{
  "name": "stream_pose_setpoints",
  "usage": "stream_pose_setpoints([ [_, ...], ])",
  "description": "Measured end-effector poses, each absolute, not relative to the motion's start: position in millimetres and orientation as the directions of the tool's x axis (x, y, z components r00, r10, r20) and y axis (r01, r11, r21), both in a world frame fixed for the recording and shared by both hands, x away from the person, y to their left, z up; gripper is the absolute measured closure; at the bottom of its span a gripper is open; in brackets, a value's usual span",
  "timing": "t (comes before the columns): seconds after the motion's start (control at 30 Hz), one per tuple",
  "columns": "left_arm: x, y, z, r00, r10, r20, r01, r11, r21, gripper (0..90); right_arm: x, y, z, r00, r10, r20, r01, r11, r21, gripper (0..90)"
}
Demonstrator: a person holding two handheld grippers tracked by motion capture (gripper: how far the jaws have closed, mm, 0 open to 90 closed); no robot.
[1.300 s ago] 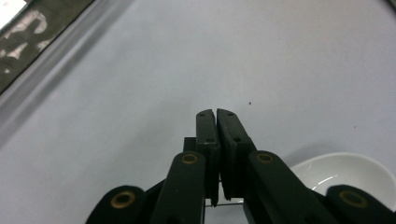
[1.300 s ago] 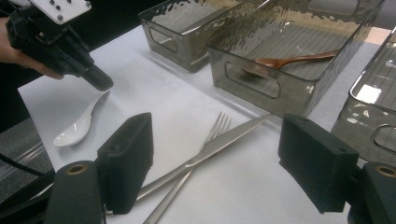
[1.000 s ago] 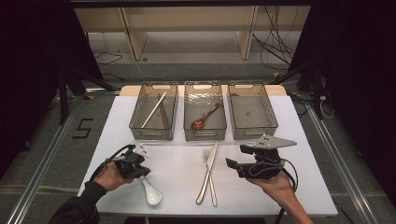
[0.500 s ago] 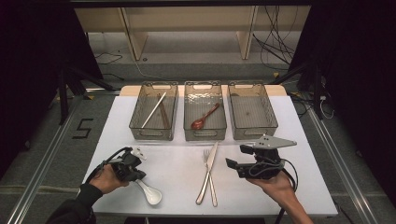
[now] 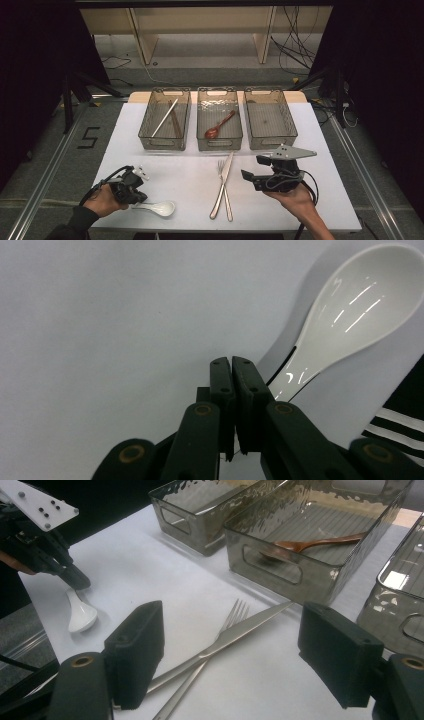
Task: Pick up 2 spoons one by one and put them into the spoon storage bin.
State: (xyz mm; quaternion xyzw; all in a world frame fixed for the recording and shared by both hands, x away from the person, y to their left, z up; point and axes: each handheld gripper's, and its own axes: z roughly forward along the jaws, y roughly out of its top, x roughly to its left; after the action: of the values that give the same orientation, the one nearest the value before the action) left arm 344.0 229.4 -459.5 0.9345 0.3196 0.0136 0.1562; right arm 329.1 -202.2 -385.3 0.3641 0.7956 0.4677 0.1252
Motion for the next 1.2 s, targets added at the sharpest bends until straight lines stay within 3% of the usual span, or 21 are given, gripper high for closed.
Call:
stream_pose_setpoints([
  [0.2, 345, 230, -455, 0.788, 0.613, -0.06, 0.596, -0.736, 0.321, 78.4, 329, -203, -385, -0.701, 0.699, 0.142, 0.463, 0.294, 0.836, 27.6],
  [0.43, 343, 226, -442, 0.785, 0.619, -0.002, 0.584, -0.74, 0.333, 49.6, 330, -202, -386, -0.7, 0.7, 0.142, 0.463, 0.295, 0.836, 27.6],
  [0.7, 338, 220, -441, 0.831, 0.555, -0.028, 0.534, -0.782, 0.322, 30.1, 330, -202, -386, -0.701, 0.699, 0.143, 0.464, 0.294, 0.836, 27.6],
  [0.97, 335, 217, -447, 0.859, 0.511, -0.008, 0.492, -0.824, 0.281, 27.6, 330, -203, -386, -0.7, 0.699, 0.144, 0.464, 0.293, 0.836, 27.6],
  [1.2, 332, 212, -454, 0.881, 0.473, -0.009, 0.46, -0.853, 0.245, 35.8, 330, -203, -386, -0.701, 0.699, 0.144, 0.464, 0.294, 0.835, 27.6],
])
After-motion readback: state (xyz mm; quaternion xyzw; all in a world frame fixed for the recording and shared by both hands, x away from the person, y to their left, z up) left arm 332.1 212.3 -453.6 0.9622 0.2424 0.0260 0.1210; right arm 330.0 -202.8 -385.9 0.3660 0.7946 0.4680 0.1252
